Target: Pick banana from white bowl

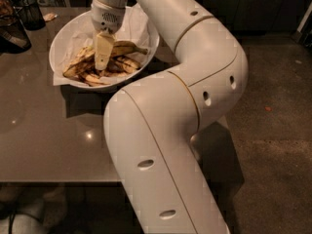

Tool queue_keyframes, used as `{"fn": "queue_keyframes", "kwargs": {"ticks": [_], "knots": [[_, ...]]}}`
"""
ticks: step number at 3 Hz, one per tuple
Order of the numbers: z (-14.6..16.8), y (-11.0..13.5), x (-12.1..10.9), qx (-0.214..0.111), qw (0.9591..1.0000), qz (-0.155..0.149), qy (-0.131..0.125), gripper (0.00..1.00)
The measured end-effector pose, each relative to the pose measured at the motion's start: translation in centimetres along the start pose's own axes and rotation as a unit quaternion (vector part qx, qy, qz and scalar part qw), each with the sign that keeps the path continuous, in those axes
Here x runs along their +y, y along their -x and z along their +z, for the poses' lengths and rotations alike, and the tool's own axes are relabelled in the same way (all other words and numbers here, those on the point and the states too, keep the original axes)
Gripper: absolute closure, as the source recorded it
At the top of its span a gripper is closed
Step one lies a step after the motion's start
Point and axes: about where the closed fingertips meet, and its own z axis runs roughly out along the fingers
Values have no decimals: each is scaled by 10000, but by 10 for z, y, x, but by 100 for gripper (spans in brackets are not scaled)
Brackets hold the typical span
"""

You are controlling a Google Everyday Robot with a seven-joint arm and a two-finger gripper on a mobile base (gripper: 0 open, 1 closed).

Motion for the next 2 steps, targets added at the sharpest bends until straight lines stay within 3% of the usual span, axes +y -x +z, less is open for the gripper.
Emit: {"fn": "queue_keyframes", "kwargs": {"ticks": [2], "knots": [[0, 0, 0, 0, 10000, 0, 0, 77]]}}
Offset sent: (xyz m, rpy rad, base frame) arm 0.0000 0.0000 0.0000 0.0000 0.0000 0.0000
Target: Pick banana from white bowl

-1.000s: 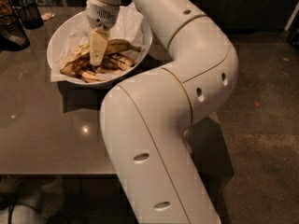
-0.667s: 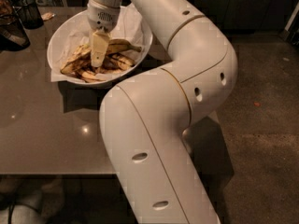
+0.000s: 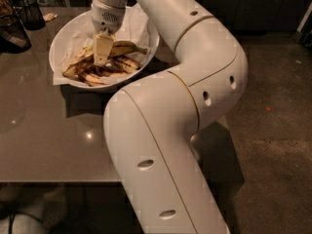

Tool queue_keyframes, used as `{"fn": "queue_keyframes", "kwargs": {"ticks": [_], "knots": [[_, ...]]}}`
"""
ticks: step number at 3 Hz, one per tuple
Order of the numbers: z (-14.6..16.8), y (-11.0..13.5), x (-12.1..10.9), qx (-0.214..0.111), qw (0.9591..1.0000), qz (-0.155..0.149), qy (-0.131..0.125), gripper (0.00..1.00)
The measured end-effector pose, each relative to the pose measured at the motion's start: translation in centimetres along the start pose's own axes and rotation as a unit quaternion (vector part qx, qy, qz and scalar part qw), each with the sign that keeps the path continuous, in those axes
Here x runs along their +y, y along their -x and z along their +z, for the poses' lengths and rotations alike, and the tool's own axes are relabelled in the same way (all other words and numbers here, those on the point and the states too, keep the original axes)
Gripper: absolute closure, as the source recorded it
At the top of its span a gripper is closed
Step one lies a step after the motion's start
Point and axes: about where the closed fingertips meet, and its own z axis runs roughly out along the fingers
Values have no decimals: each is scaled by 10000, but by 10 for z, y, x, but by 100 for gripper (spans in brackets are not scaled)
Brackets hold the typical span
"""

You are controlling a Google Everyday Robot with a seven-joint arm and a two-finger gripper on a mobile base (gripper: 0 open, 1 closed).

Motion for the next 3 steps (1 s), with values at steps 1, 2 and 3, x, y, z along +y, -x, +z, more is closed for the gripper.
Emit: {"fn": "queue_keyframes", "kwargs": {"ticks": [1, 2, 3], "knots": [[0, 0, 0, 0, 10000, 0, 0, 99], [0, 0, 0, 0, 10000, 0, -1, 100], [-22, 7, 3, -130, 9993, 52, -350, 100]]}}
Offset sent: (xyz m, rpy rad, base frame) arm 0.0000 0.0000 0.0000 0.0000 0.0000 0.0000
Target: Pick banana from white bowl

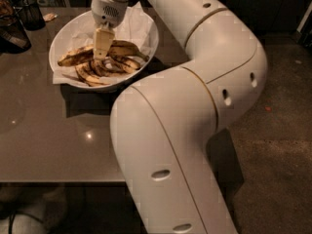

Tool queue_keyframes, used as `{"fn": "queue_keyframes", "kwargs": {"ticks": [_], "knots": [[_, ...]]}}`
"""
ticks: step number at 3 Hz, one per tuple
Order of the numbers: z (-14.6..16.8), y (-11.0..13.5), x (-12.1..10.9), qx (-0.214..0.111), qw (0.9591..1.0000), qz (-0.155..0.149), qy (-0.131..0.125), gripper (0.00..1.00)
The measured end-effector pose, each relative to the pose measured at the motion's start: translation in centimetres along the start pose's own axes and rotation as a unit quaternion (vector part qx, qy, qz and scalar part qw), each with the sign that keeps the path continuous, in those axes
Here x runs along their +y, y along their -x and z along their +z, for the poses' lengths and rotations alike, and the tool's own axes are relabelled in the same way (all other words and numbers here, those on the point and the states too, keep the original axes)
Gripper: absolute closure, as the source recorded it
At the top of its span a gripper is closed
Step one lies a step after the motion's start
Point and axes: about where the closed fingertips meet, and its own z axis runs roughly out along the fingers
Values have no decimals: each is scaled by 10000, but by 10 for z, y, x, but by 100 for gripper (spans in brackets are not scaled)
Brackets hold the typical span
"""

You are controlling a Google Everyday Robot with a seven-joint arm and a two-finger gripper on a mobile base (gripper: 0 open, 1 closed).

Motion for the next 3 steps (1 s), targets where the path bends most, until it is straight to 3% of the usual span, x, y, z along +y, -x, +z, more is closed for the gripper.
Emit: {"fn": "queue_keyframes", "kwargs": {"ticks": [2, 3], "knots": [[-62, 7, 53, 3, 9982, 123, -594, 100], [-71, 7, 62, -13, 9978, 101, -653, 100]]}}
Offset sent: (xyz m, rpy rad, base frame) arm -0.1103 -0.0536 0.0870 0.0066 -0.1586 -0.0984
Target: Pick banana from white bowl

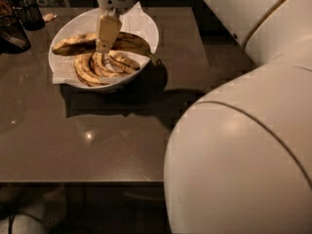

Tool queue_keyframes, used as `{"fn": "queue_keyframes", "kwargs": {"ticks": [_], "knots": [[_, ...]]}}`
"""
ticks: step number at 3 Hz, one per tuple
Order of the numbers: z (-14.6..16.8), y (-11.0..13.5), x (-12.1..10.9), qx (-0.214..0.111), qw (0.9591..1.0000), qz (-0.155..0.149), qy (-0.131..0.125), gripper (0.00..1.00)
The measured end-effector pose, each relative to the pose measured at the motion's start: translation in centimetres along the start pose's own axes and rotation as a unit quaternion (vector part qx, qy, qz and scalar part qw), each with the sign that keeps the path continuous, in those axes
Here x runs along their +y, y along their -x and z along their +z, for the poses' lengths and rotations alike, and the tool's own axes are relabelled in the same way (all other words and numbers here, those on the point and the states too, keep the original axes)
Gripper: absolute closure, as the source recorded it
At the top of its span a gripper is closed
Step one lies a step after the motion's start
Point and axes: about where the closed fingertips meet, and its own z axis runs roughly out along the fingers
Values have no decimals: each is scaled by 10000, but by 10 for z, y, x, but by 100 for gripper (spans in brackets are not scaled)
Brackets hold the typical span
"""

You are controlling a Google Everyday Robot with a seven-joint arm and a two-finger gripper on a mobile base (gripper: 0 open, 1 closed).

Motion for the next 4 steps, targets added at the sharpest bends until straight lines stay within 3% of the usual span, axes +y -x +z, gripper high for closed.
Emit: {"fn": "queue_keyframes", "kwargs": {"ticks": [1, 3, 4], "knots": [[-8, 5, 7, 250, 9996, 9, 86, 100], [-24, 14, 66, 525, 9973, 119, 501, 100], [-23, 13, 97, 471, 9958, 289, 731, 100]]}}
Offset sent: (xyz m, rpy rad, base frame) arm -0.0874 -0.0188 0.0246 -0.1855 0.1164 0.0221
